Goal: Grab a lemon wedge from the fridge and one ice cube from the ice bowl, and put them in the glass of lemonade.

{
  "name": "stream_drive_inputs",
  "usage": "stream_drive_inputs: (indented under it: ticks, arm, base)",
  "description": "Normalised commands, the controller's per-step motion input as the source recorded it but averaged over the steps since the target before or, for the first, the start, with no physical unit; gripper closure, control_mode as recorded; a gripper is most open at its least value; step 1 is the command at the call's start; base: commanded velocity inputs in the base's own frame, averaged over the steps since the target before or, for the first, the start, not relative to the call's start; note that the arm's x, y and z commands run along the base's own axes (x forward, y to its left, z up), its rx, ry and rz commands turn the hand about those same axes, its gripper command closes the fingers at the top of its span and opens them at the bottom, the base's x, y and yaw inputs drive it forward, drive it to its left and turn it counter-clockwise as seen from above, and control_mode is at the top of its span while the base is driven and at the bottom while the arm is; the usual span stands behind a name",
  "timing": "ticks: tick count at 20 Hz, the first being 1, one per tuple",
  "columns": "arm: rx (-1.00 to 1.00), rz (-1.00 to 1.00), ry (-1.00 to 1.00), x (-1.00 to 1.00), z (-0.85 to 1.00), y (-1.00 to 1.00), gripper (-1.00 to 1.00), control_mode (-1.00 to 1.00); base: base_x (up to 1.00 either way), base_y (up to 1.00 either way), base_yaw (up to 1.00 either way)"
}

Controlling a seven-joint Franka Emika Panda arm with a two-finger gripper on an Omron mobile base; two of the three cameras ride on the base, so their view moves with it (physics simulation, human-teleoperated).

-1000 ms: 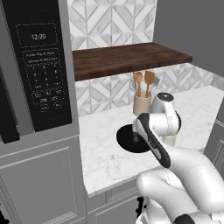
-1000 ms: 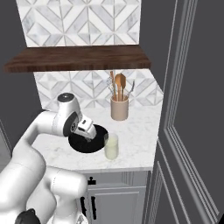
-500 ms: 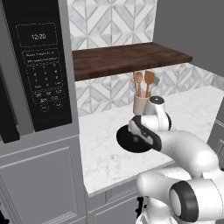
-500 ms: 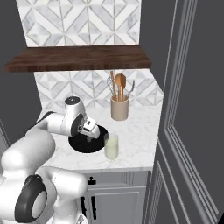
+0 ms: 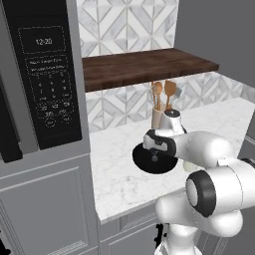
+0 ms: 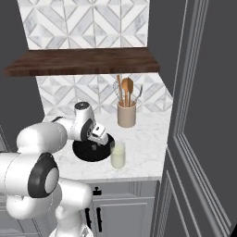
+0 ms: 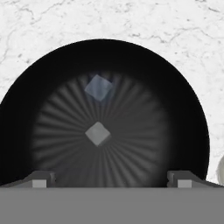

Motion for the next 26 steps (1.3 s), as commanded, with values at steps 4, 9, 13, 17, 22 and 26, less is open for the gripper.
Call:
stream_drive_inputs:
  ticks: [4,9,13,17,22,26]
  arm:
    - [0.00,-0.02,0.00,0.35,-0.28,0.00,-1.00,-1.00]
    - [0.00,-0.02,0.00,0.33,-0.35,0.00,-1.00,-1.00]
    - [0.00,-0.02,0.00,0.36,-0.29,0.00,-1.00,-1.00]
    - [0.00,-0.02,0.00,0.39,-0.23,0.00,-1.00,-1.00]
    - [0.00,-0.03,0.01,0.29,-0.27,0.00,-1.00,-1.00]
    - [0.00,-0.03,0.01,0.26,-0.24,0.00,-1.00,-1.00]
  base:
    - [0.00,0.00,0.00]
    - [0.00,0.00,0.00]
    - [0.00,0.00,0.00]
    - [0.00,0.00,0.00]
    - [0.00,0.00,0.00]
    - [0.00,0.00,0.00]
